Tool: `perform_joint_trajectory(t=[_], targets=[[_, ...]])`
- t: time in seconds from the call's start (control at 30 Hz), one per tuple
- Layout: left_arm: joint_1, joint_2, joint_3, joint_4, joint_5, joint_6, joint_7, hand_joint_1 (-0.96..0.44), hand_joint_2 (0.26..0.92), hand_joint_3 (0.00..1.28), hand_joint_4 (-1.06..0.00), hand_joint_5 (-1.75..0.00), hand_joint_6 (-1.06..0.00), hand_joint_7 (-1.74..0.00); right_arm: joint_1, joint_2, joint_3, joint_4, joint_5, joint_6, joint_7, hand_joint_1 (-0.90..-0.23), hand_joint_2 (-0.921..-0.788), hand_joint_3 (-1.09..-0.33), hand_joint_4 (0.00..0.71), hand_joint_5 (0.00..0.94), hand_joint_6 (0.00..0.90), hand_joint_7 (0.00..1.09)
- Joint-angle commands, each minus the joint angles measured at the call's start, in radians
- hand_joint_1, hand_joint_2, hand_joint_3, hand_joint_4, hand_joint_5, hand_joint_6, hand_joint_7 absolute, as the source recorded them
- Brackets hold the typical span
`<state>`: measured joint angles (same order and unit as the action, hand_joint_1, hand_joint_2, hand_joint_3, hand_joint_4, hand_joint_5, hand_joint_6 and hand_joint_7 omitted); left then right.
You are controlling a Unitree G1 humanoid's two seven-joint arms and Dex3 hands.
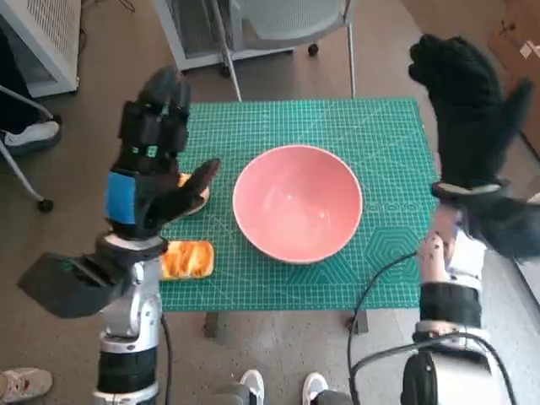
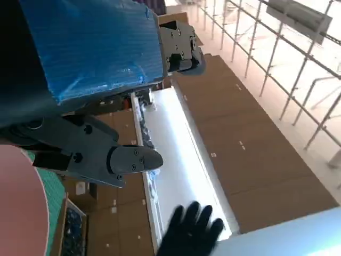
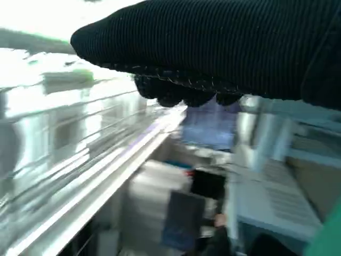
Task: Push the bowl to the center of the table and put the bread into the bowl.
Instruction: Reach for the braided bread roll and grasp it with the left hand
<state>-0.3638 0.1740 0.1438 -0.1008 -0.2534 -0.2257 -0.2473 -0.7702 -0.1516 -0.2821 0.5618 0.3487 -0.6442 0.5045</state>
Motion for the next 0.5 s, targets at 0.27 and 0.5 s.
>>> perform_joint_trajectory(t=[0.27,0.5], targets=[[0.134,0.428,0.082,-0.282,0.179,0.29,-0.188,-0.2,0.799,0.18,-0.07,0.0,0.0,-0.43,0.092,-0.005,0.034,-0.112,-0.005,0.026,-0.016,-0.499,-0.921,-0.56,0.34,0.014,0.405,0.03],[0.189,0.6,0.077,-0.437,0.281,0.522,-0.27,-0.13,0.733,0.07,-0.06,0.0,-0.12,-0.32,0.093,-0.002,0.036,-0.114,-0.002,0.041,-0.028,-0.492,-0.921,-0.56,0.341,0.011,0.405,0.03]])
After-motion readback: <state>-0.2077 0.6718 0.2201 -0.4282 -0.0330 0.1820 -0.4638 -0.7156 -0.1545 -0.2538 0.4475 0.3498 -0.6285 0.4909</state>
